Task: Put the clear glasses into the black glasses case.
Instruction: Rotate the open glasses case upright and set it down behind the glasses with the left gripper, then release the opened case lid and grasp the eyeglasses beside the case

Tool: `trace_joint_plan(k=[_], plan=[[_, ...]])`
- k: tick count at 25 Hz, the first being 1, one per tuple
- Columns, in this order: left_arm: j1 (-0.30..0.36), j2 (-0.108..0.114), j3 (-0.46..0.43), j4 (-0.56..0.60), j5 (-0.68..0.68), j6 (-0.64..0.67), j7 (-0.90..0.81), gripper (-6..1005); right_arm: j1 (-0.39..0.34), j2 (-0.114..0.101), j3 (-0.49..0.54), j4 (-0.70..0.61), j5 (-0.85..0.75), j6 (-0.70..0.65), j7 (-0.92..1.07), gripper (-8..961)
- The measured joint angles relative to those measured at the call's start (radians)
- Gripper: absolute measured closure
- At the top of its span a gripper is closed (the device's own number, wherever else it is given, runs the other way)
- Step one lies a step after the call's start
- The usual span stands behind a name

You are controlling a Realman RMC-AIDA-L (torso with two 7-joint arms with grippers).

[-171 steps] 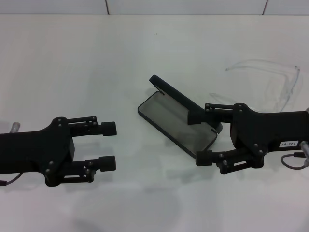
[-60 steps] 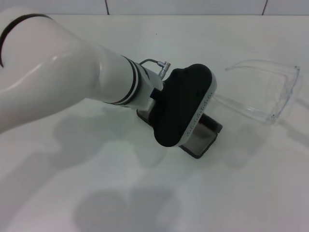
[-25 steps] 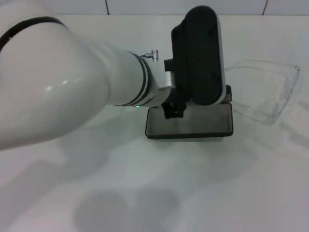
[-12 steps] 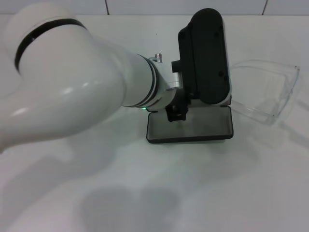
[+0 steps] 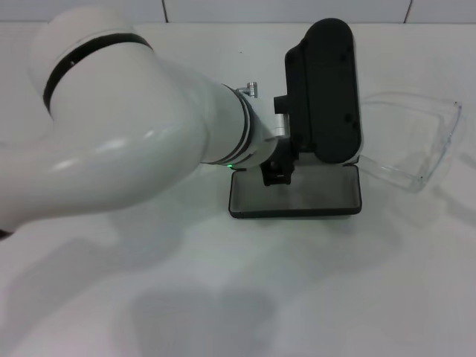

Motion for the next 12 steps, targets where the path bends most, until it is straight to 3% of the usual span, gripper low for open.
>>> trace_joint_plan(k=[12], plan=[[0.003, 0.002, 0.025, 0.009, 0.000, 0.003, 0.027, 652, 0.000, 0.001, 0.028, 0.000, -0.014, 0.007, 0.000, 80]])
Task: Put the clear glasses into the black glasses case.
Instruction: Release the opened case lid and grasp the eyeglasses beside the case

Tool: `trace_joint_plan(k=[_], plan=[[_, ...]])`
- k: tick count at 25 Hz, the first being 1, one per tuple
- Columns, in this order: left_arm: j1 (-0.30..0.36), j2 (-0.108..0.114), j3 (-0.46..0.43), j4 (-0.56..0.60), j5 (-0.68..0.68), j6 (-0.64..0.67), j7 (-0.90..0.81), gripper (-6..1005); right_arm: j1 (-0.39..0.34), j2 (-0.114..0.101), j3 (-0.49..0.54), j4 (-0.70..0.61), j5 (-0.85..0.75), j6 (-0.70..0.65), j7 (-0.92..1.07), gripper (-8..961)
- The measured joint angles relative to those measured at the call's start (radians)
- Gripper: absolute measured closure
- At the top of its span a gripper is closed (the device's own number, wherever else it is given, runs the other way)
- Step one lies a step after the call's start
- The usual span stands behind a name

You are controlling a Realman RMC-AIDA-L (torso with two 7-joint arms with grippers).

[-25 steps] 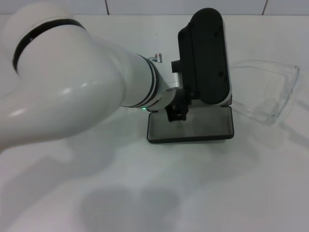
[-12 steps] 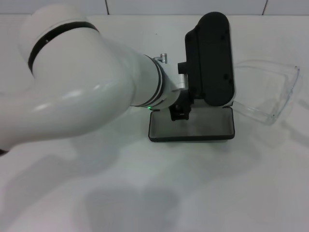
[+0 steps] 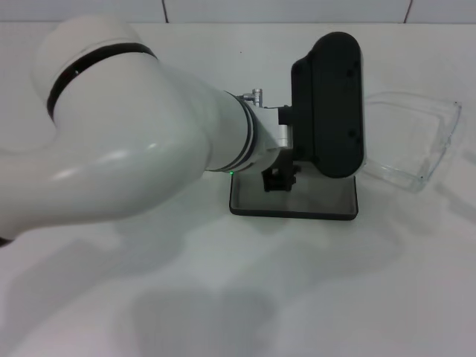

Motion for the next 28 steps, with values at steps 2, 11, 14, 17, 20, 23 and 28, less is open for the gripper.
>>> trace_joint_plan(k=[2, 11, 14, 17, 20, 23, 28], plan=[[0.002, 0.000, 0.000, 0.016, -0.001, 0.009, 0.000, 628, 0.000, 0.000, 0.000, 0.000, -0.003, 0.002, 0.000, 80], [0.096, 0.000, -0.039, 0.208, -0.009, 0.069, 0.013, 547, 0.031, -0.018, 0.000, -0.012, -0.040, 0.014, 0.018, 83], [0.154, -0.001, -0.122, 0.290, -0.099, 0.065, 0.059, 545, 0.064, -0.050, 0.000, -0.040, -0.087, 0.024, 0.066, 85], [0.201, 0.000, -0.254, 0.331, -0.286, 0.057, 0.155, 544, 0.094, -0.082, 0.001, -0.109, -0.156, 0.079, 0.116, 87], [0.249, 0.001, -0.402, 0.334, -0.531, 0.052, 0.290, 543, 0.113, -0.111, 0.025, -0.240, -0.276, 0.161, 0.193, 88], [0.298, 0.002, -0.554, 0.308, -0.786, 0.059, 0.424, 543, 0.129, -0.120, 0.141, -0.431, -0.516, 0.214, 0.314, 90], [0.342, 0.004, -0.830, 0.148, -1.192, 0.146, 0.593, 547, 0.217, -0.060, 0.401, -0.775, -1.134, 0.162, 0.575, 93]])
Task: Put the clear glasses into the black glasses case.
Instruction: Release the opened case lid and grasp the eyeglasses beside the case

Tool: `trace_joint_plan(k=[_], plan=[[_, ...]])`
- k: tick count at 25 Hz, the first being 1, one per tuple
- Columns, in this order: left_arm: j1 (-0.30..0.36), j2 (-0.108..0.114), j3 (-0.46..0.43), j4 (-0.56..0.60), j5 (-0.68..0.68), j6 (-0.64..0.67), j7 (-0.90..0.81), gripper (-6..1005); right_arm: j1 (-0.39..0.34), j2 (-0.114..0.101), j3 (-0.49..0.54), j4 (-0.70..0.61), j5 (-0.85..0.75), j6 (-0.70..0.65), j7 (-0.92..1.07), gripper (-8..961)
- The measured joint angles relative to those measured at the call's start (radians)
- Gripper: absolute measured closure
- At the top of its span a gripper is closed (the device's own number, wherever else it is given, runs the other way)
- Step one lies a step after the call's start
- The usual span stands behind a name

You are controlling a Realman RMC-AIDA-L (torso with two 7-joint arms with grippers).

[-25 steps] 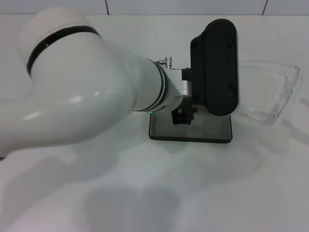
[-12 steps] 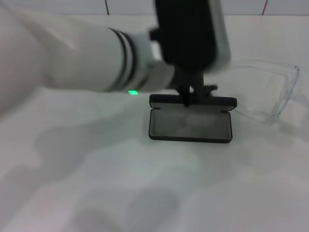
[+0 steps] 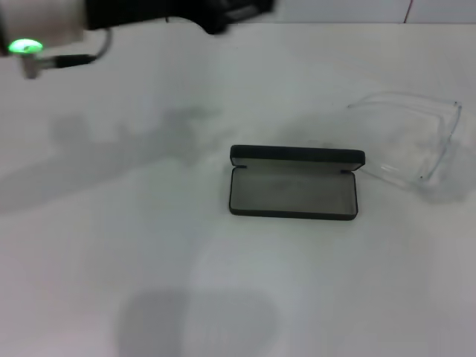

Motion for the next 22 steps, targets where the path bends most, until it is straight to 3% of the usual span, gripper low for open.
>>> trace_joint_plan(k=[1, 2, 4, 8, 16, 22], plan=[[0.000, 0.000, 0.000, 0.000, 0.000, 0.000, 0.000, 548, 0.034, 0.019, 0.028, -0.070, -0.128, -0.029, 0.044, 93], [-0.002, 0.000, -0.053, -0.051, -0.063, 0.035, 0.024, 549, 0.063, 0.033, 0.038, -0.122, -0.219, -0.054, 0.074, 94], [-0.011, 0.001, -0.190, -0.233, -0.222, 0.146, 0.107, 551, 0.136, 0.060, 0.043, -0.208, -0.400, -0.113, 0.121, 95], [-0.015, 0.002, -0.248, -0.389, -0.304, 0.201, 0.199, 551, 0.254, 0.102, 0.030, -0.291, -0.617, -0.185, 0.139, 97], [-0.014, 0.004, -0.292, -0.543, -0.336, 0.218, 0.286, 552, 0.415, 0.163, -0.215, -0.400, -0.888, -0.169, 0.136, 117], [-0.011, 0.003, -0.310, -0.598, -0.339, 0.220, 0.298, 553, 0.459, 0.302, -0.404, -0.386, -1.175, -0.087, 0.070, 149]])
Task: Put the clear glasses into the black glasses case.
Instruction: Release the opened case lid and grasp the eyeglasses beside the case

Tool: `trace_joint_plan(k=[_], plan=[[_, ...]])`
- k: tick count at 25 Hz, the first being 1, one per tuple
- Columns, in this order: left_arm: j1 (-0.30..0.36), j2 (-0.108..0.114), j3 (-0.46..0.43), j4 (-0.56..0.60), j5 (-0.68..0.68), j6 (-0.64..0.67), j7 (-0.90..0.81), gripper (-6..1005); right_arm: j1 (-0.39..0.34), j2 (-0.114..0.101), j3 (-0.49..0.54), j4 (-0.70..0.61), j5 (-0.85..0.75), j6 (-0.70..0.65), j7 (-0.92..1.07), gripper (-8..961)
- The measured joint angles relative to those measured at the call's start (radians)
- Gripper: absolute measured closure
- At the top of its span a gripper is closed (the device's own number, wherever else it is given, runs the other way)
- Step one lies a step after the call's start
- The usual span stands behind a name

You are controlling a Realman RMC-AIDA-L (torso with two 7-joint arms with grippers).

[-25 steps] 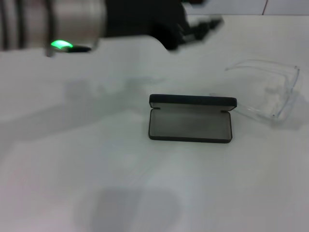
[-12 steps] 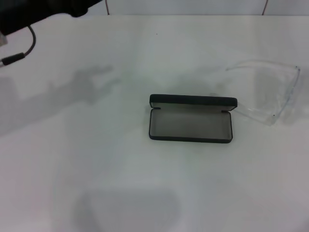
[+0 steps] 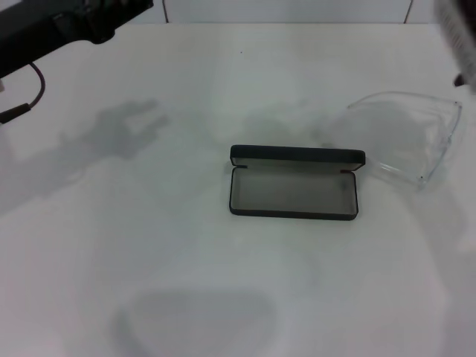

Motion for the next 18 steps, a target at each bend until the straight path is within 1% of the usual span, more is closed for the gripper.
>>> trace_joint_plan(k=[1, 3, 5, 9, 18], plan=[[0.000, 0.000, 0.000, -0.007, 0.000, 0.000, 0.000, 553, -0.001, 0.017, -0.011, 0.013, -0.020, 0.016, -0.019, 153], [-0.004, 0.000, 0.000, -0.025, 0.001, 0.000, 0.006, 553, -0.008, 0.030, -0.035, 0.032, -0.031, 0.050, -0.041, 160], [-0.006, 0.000, 0.000, -0.041, 0.001, 0.001, 0.018, 553, -0.022, 0.030, -0.091, 0.052, -0.027, 0.094, -0.045, 168], [-0.006, 0.001, 0.000, -0.066, 0.000, 0.002, 0.039, 553, -0.037, 0.030, -0.164, 0.106, -0.031, 0.154, -0.047, 183], [-0.009, 0.002, -0.001, -0.102, -0.002, 0.003, 0.062, 554, -0.037, 0.033, -0.221, 0.212, -0.037, 0.243, -0.050, 217]])
